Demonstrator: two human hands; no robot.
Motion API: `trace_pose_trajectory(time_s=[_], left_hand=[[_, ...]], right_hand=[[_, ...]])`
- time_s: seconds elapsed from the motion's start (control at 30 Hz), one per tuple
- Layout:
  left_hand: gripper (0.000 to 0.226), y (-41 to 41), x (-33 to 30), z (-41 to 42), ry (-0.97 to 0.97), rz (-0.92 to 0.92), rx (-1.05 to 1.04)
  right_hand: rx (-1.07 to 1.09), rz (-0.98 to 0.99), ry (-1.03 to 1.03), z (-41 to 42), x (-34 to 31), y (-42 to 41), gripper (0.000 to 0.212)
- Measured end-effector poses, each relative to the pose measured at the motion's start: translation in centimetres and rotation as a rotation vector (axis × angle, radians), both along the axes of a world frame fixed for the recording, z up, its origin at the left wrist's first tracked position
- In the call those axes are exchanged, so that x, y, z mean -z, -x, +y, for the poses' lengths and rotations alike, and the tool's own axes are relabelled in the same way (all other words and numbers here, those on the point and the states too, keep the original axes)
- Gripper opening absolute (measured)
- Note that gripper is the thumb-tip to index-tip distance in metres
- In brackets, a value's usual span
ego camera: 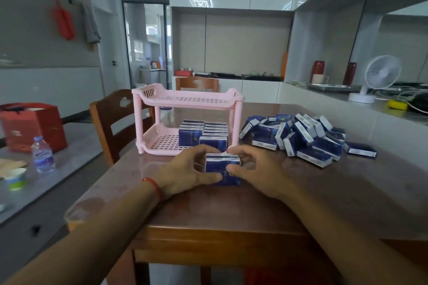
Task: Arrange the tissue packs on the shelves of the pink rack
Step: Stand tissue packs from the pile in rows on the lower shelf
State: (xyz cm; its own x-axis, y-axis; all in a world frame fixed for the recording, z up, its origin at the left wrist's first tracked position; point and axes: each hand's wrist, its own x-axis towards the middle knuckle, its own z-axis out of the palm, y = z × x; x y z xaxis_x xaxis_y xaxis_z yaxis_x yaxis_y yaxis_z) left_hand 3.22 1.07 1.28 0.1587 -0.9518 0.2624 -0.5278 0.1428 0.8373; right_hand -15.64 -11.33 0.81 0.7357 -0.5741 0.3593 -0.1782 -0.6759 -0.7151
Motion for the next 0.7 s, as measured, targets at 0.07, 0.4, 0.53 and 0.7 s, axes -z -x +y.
trace_pose_trajectory(time_s=[0.07, 0.4, 0.53, 0.7], left_hand=[[0.048, -0.2, 0.1, 0.1, 0.037, 0.008, -0.033], [0.039, -6.7, -3.5, 1.6, 0.125, -0.208, -0.352], [0.04, -8.1, -3.5, -0.1, 0.037, -0.238, -0.421], [0.05, -8.6, -2.8, -2.2, -0.057, -0.342, -0.427]], right_hand=[[0.001, -0.043, 0.027, 0.1, 0.5, -0.1, 0.04], [0.065, -0.099, 0.025, 0.4, 0.5, -0.5, 0.016], [0.07, -0.107, 0.035, 0.3, 0.6, -0.6, 0.016], [0.065, -0.092, 0.099, 0.5, 0.7, -0.5, 0.014]])
